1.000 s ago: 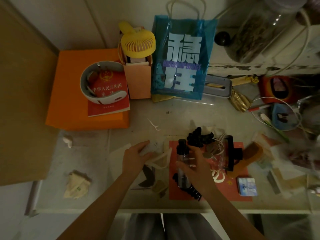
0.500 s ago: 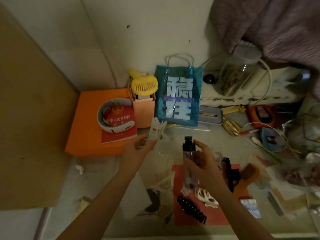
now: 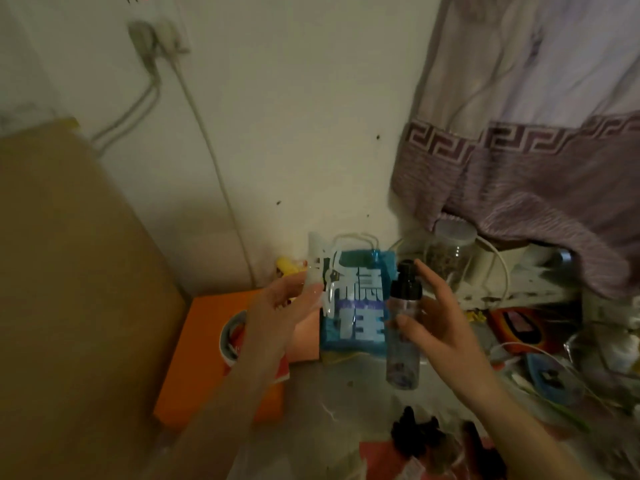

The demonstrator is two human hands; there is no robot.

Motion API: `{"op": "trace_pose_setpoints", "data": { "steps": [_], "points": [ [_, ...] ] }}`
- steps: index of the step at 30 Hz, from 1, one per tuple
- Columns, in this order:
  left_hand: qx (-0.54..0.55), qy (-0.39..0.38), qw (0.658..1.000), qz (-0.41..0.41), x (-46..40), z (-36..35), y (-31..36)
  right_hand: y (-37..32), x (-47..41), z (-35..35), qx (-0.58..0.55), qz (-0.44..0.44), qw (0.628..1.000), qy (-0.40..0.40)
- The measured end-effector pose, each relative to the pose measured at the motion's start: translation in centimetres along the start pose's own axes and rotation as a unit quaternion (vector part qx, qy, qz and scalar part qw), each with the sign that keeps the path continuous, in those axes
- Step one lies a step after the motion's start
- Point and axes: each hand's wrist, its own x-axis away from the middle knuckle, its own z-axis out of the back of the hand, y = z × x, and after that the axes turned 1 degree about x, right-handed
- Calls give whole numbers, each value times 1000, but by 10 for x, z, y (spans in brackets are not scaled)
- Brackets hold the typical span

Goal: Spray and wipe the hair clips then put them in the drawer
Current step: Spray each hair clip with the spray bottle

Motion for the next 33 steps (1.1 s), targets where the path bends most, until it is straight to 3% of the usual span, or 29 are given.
{"op": "trace_pose_setpoints", "data": {
  "steps": [9,18,24,33],
  "points": [
    [87,-34,990,-102,-27,2,86,-79,-42,17,-109,98,989,-9],
    [66,0,980,-189,-47,2,156,-160,-72,19,-259,136,953,-79],
    [95,-11,977,-192,-53,5,181,-183,-76,17,-93,244,965,-1],
    [102,-18,972,-209,-58,5,201,-206,-83,16,85,362,927,60]
  ]
}}
